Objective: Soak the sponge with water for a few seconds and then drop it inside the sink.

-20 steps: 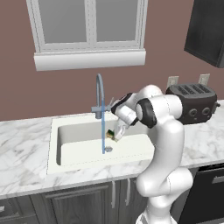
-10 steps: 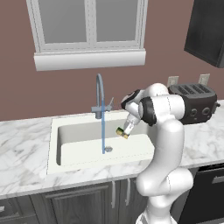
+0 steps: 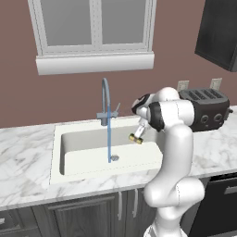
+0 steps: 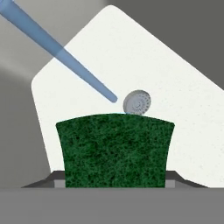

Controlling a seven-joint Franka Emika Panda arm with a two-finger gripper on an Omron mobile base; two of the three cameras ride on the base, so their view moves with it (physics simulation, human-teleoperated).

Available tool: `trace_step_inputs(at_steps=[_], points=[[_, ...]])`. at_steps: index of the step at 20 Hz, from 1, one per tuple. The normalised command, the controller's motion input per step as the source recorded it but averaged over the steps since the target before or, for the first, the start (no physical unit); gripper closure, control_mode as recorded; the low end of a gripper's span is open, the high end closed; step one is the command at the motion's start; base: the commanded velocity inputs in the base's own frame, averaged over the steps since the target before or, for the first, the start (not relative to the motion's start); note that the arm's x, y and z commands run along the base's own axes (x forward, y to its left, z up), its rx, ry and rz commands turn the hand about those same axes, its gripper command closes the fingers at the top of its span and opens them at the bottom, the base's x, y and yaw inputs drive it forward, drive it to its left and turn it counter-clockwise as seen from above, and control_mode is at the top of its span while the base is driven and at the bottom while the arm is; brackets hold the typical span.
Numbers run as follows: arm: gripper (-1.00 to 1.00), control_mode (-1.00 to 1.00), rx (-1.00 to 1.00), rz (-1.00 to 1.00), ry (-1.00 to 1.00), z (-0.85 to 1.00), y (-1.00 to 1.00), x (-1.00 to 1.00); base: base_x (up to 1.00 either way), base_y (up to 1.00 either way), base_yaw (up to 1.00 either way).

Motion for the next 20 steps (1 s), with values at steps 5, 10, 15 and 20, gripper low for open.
trace_step_inputs(at_steps=[5, 10, 15, 20], points=[[1.00, -1.00, -0.14, -0.16, 0.04, 0.00, -0.11, 0.15, 0.00, 0.00, 0.00], [1.00, -1.00, -0.12, -0.15, -0.03, -0.05, -0.02, 0.01, 0.00, 0.00, 0.00], [1.00, -1.00, -0.15, -0.13, -0.10, -0.20, 0.00, 0.00, 0.00, 0.00, 0.00], [1.00, -1.00, -0.13, -0.14, -0.07, -0.16, 0.00, 0.00, 0.00, 0.00, 0.00]])
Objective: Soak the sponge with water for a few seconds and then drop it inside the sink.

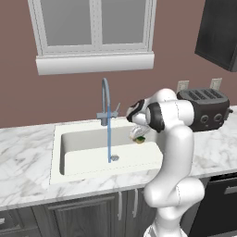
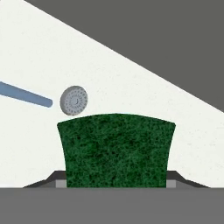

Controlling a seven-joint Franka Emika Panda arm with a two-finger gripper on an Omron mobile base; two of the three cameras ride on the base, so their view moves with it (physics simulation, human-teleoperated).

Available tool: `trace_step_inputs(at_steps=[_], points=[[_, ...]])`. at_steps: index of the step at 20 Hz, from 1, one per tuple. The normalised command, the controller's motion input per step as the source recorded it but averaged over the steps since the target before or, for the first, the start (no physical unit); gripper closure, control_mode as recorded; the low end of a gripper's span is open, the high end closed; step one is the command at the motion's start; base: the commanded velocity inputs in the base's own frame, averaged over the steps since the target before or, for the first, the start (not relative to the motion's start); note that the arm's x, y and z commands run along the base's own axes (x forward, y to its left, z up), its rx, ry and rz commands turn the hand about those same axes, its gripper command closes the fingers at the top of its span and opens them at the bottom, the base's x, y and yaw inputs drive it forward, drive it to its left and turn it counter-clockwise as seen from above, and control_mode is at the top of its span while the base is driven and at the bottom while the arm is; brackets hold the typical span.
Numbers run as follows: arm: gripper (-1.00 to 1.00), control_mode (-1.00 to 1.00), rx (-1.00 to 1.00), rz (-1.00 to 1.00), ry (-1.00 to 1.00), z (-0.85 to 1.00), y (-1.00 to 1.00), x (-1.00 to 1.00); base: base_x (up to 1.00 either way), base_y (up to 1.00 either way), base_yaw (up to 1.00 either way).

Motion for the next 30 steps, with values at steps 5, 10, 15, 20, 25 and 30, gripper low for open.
trace_step_inputs(at_steps=[5, 10, 15, 20, 25, 30], points=[[1.00, -1.00, -0.09, -0.17, 0.00, -0.01, -0.01, 0.07, 0.00, 0.00, 0.00], [1.00, -1.00, -0.03, -0.20, 0.04, 0.00, -0.01, 0.11, 0.00, 0.00, 0.00], [1.00, -1.00, -0.04, -0.19, 0.00, 0.00, -0.01, 0.06, 0.00, 0.00, 0.00], [1.00, -1.00, -0.07, -0.19, 0.02, 0.00, -0.09, 0.08, 0.00, 0.00, 0.00], [1.00, -1.00, -0.07, -0.18, 0.03, 0.00, -0.08, 0.00, 0.00, 0.00, 0.00], [1.00, -1.00, -0.03, -0.12, 0.03, 0.00, -0.11, 0.00, 0.00, 0.00, 0.00]])
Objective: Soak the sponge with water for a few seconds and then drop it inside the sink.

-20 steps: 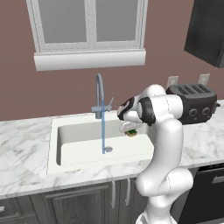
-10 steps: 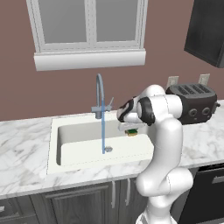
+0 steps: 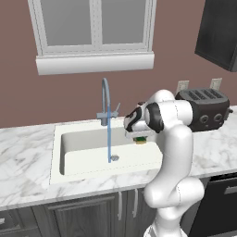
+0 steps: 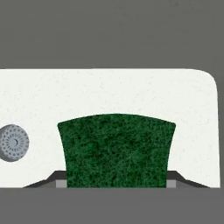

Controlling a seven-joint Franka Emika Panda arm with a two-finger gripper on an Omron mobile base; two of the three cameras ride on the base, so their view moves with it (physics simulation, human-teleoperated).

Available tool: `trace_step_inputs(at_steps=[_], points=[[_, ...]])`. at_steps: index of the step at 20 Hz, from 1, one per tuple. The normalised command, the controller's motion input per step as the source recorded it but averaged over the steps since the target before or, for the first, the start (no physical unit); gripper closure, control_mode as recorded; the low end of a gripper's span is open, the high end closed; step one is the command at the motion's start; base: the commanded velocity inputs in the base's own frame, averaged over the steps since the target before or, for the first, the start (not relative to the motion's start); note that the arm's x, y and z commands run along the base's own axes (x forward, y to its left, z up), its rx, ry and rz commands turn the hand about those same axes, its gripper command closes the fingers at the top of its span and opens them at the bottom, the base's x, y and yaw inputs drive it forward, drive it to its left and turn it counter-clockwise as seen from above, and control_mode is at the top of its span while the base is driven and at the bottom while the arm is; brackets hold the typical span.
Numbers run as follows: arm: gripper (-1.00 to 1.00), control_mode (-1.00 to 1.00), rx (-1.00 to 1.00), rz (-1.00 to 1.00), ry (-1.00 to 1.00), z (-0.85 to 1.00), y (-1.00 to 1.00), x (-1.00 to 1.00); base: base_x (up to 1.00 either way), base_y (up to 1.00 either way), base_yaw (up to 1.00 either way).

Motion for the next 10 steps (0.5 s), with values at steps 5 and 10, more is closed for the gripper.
trace_step_inputs(at_steps=[5, 10], points=[[1.00, -1.00, 0.00, -0.09, 0.00, -0.10, -0.11, 0.00, 0.00, 0.00, 0.00], [1.00, -1.00, 0.00, -0.06, 0.00, -0.28, -0.12, 0.00, 0.00, 0.00, 0.00]])
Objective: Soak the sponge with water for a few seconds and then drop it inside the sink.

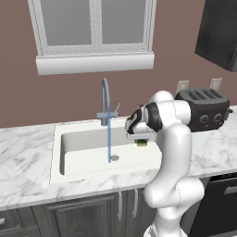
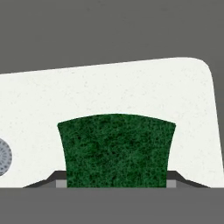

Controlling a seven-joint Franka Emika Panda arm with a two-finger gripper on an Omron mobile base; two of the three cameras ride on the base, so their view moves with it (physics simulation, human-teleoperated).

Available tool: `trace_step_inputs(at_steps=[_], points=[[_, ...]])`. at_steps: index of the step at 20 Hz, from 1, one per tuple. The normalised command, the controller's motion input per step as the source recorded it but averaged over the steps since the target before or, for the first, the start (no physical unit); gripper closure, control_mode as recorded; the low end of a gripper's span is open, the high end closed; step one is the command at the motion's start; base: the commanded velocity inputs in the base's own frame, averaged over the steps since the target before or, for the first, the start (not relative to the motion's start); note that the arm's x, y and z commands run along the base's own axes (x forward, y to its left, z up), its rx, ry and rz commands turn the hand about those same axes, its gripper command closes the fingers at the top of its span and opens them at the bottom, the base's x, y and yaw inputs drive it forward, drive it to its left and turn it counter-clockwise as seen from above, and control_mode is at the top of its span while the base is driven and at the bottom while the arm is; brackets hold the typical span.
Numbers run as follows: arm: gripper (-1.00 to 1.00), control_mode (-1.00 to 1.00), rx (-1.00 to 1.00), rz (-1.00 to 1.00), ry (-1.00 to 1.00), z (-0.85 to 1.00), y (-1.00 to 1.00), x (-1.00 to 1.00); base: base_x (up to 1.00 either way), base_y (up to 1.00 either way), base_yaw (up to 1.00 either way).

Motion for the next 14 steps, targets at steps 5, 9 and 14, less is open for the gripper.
trace_step_inputs(at_steps=[5, 9, 14], points=[[1.00, -1.00, 0.00, -0.03, 0.00, -0.32, -0.11, 0.00, 0.00, 0.00, 0.00], [1.00, -1.00, 0.00, -0.01, 0.06, -0.15, -0.01, 0.05, 0.00, 0.00, 0.00], [1.00, -1.00, 0.00, -0.01, 0.03, -0.20, 0.00, 0.00, 0.00, 0.00, 0.00]])
